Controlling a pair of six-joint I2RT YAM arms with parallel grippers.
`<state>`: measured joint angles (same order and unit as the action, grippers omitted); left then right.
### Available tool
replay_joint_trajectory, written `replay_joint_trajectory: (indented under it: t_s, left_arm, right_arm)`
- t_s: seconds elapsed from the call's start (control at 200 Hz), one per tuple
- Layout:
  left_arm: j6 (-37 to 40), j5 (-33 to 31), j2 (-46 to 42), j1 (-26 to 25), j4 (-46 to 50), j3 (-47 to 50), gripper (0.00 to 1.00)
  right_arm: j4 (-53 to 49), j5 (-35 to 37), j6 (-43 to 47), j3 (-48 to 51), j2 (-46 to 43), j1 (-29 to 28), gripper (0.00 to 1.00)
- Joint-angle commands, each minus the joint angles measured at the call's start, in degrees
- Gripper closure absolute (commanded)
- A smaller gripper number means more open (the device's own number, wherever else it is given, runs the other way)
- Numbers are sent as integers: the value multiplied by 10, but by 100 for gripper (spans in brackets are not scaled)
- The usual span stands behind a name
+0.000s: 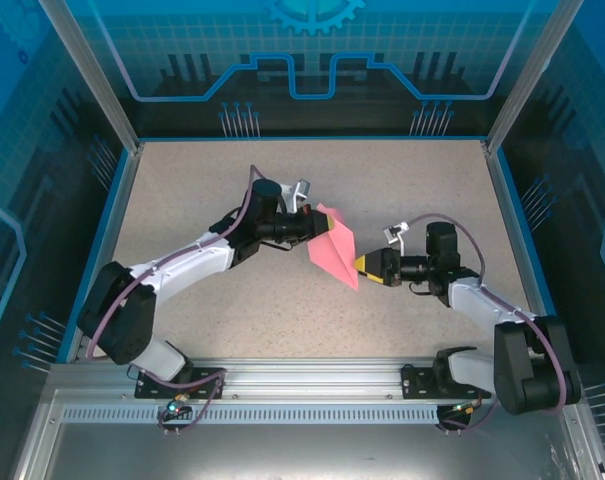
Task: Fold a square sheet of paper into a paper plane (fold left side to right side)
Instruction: Turn over the paper at the center of the table.
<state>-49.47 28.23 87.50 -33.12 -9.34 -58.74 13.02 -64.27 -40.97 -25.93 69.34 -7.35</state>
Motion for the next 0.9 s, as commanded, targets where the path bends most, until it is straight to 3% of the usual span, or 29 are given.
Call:
replay_joint_trajectory:
  t_s: [0.0, 0.275, 0.42, 0.54, 0.675, 0.745, 0.855, 0.895]
  left_arm:
    - [-3, 19, -16, 3, 11, -18, 94]
    - [-43, 53, -31, 2, -50, -5, 94]
    - [-50, 58, -38, 2, -58, 0, 93]
    - [-51, 62, -38, 2, -59, 4, 92]
    - [-40, 60, -44, 2, -50, 6, 85]
    - [-20, 54, -51, 2, -23, 2, 77]
    - [14, 35, -66, 4, 27, -2, 63]
    - [27, 26, -73, 6, 51, -4, 54]
  right_arm:
    - [90, -53, -49, -1, -17, -21, 1]
    - [91, -12, -92, -42, -15, -76, 2]
    - [116, 10, -125, -50, -9, -85, 12]
    - [98, 22, -124, -62, -20, -90, 29]
    - [-27, 58, -51, -84, -48, -89, 61]
    - [-77, 76, -17, -95, -59, -89, 74]
    - [-160, 101, 38, -115, -68, -90, 85]
    - [-192, 113, 59, -124, -69, -91, 87]
